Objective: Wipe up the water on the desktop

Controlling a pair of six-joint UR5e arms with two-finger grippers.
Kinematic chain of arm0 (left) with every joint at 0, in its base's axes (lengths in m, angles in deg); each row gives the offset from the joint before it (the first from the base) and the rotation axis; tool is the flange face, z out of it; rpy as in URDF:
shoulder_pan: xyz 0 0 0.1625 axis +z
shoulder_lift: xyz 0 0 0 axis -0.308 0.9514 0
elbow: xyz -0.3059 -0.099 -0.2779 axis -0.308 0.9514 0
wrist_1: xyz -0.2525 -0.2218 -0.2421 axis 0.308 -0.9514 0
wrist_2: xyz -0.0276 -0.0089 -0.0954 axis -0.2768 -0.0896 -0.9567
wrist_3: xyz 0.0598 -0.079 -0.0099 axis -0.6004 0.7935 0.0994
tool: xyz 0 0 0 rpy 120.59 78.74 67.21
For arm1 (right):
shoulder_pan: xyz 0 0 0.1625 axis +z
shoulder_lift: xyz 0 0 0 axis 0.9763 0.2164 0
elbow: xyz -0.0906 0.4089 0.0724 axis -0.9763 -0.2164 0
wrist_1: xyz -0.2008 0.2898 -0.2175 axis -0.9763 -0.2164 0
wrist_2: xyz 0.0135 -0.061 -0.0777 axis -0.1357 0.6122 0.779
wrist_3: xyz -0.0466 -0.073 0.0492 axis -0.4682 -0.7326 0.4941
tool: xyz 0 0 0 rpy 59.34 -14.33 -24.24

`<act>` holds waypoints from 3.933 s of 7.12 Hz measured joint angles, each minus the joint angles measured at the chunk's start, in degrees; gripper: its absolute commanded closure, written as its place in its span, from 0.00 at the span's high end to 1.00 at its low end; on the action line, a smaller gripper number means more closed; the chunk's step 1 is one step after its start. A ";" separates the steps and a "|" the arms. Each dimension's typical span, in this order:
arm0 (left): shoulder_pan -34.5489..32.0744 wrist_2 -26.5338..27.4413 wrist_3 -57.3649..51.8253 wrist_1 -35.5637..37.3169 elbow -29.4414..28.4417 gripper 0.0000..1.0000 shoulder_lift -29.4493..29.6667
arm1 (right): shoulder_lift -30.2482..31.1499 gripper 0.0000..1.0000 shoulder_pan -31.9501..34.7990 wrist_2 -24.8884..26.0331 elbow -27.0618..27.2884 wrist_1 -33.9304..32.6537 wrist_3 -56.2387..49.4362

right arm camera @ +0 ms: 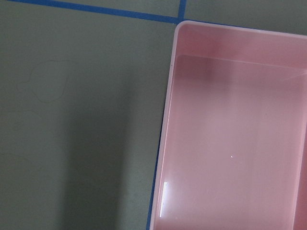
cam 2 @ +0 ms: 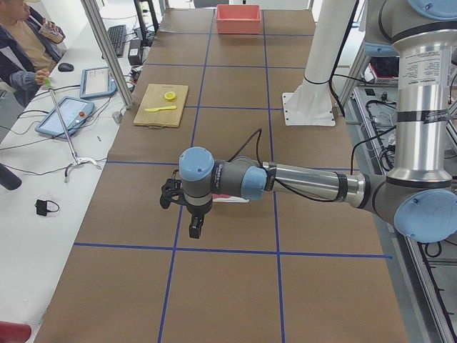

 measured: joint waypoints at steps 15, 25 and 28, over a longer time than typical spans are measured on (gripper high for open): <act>1.26 -6.84 5.62 -1.61 1.21 0.97 0.42 | -0.13 1.00 0.00 -3.89 0.50 0.08 -0.04; 17.94 -2.56 28.00 -8.67 3.99 0.98 6.13 | 1.15 1.00 -0.91 -8.52 0.81 7.68 -0.38; 21.12 3.23 32.57 -8.74 3.66 0.97 5.55 | 1.31 1.00 -1.70 -8.52 0.75 7.63 -0.40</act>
